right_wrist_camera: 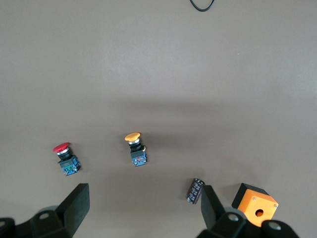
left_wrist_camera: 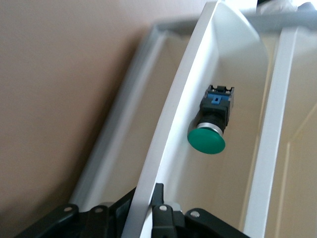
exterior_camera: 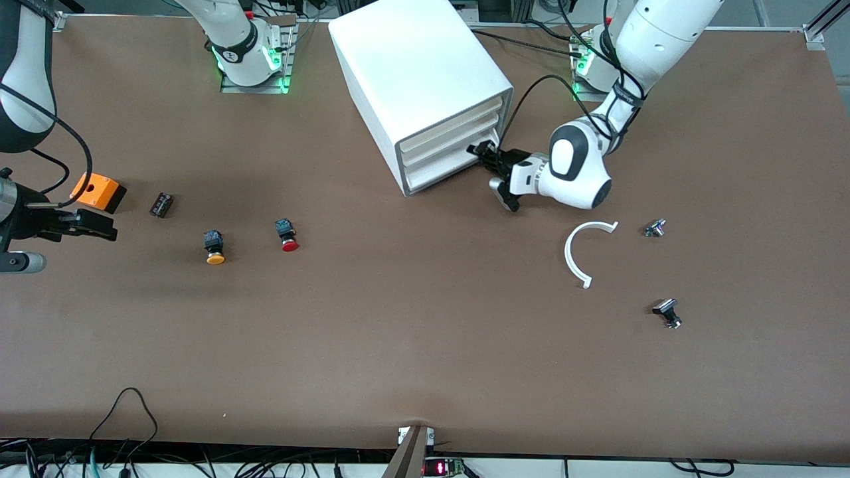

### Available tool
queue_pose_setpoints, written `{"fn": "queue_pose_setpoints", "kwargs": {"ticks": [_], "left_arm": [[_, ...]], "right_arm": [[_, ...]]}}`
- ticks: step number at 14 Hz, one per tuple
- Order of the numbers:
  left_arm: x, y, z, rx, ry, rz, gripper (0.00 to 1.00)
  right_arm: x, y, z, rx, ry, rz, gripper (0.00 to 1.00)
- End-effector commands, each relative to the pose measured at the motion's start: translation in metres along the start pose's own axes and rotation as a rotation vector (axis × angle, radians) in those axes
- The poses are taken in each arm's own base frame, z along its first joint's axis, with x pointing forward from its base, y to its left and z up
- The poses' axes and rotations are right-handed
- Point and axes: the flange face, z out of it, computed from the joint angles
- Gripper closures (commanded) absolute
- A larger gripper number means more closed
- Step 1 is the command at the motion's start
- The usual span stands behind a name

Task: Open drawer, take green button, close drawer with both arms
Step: 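Grip the drawer handle with the left gripper and pull it open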

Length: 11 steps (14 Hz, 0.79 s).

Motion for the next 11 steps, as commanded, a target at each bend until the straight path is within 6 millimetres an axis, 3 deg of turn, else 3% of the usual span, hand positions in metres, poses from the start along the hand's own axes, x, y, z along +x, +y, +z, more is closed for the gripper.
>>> {"fn": "queue_pose_setpoints", "kwargs": {"ticks": [1,4,6,7,8,9,11], "left_arm": [[0.027,-0.032,-0.057,0.170,0.189,-0.044,1.00],[0.051,-0.034,-0.111,0.242,0.273,-0.005,1.00],[0.064,-0.029,-0.129,0.324,0.291,0.047,0.99],[0.065,-0.029,-0.132,0.325,0.297,0.044,0.81],[0.064,-0.030,-0.133,0.322,0.302,0.039,0.55],[0.064,-0.031,-0.133,0.319,0.306,0.041,0.01],[0.065,-0.029,-0.136,0.320,0.313,0.041,0.00]], "right_arm": [[-0.001,0.004,-0.002,0.009,-0.005,-0.044,0.00],[0.000,0.007,0.000,0.010,-0.004,-0.220,0.00],[0.000,0.005,-0.001,0.014,0.001,-0.327,0.00],[-0.001,0.006,-0.003,0.005,-0.002,-0.332,0.00],[-0.001,0.005,0.000,0.004,-0.012,-0.334,0.00],[-0.004,0.006,0.003,0.012,-0.037,-0.337,0.00],[-0.005,0.007,0.003,0.028,-0.035,-0.377,0.00]]}}
